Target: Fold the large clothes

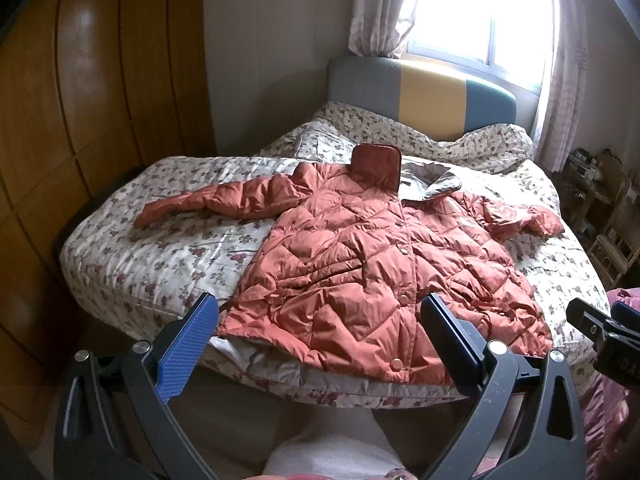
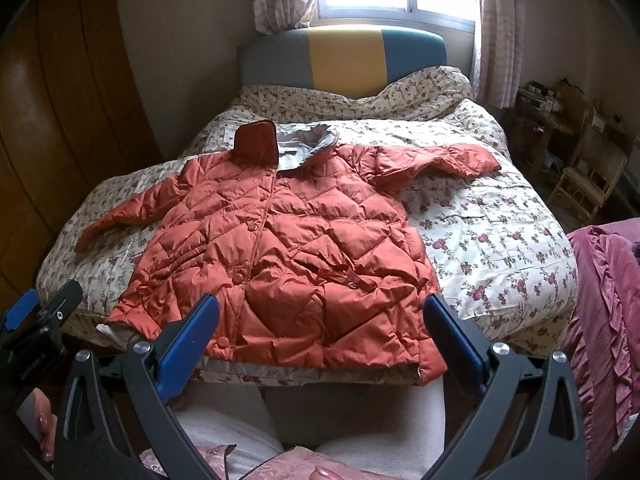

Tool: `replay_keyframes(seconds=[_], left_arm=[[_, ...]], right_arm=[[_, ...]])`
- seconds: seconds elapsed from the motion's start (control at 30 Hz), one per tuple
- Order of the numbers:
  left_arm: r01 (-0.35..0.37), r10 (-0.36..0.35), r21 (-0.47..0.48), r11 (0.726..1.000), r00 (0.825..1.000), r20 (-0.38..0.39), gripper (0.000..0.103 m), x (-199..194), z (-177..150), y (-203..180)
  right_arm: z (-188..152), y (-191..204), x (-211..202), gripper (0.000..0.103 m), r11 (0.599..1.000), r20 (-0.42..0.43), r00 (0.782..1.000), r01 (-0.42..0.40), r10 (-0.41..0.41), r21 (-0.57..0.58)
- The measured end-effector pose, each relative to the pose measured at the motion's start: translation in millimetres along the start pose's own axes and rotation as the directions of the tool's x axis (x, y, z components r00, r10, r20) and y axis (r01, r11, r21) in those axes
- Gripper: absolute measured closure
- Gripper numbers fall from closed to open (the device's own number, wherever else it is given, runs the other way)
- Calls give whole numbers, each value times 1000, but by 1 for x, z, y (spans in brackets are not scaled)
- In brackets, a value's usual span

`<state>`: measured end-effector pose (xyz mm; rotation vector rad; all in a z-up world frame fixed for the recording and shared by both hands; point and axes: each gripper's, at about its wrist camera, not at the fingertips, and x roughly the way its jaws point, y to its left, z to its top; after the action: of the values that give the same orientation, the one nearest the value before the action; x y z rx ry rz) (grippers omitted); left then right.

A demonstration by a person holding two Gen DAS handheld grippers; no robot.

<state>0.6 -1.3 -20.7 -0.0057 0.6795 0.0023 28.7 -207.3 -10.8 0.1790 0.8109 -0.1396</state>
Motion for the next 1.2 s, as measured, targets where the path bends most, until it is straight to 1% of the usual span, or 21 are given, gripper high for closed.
replay_keyframes(seconds=[0.4,0.7,0.87,0.9,1.03,1.1,1.2], left_arm=[[-1,1,-1,1000,1000,-4,3,0,0,1],[15,-15,9,1000,1000,-10,3,6,-10,-2],[21,-21,18,1000,999,-25,3,10,-12,-6],[22,-22,18,1000,999,-32,3,12,-8,-5],[48,-46,28,998,997,-65,3,23,-2,-7],[72,-70,31,997,994,-83,3,31,0,-10],[104,-101,24,994,990,-100,3,46,7,-11]], right_arm=[[-1,0,6,2,1000,-19,1000,-3,3,-4],[-1,-2,9,2,1000,-31,1000,1,-1,-2],[-2,-3,12,2,1000,-37,999,-1,1,-2],[-2,-3,13,2,1000,-41,999,-5,5,1],[0,-6,27,2,1000,-69,998,-12,12,7],[6,-8,36,2,1000,-75,997,-14,14,5],[16,-12,54,2,1000,-82,997,6,-7,-7]])
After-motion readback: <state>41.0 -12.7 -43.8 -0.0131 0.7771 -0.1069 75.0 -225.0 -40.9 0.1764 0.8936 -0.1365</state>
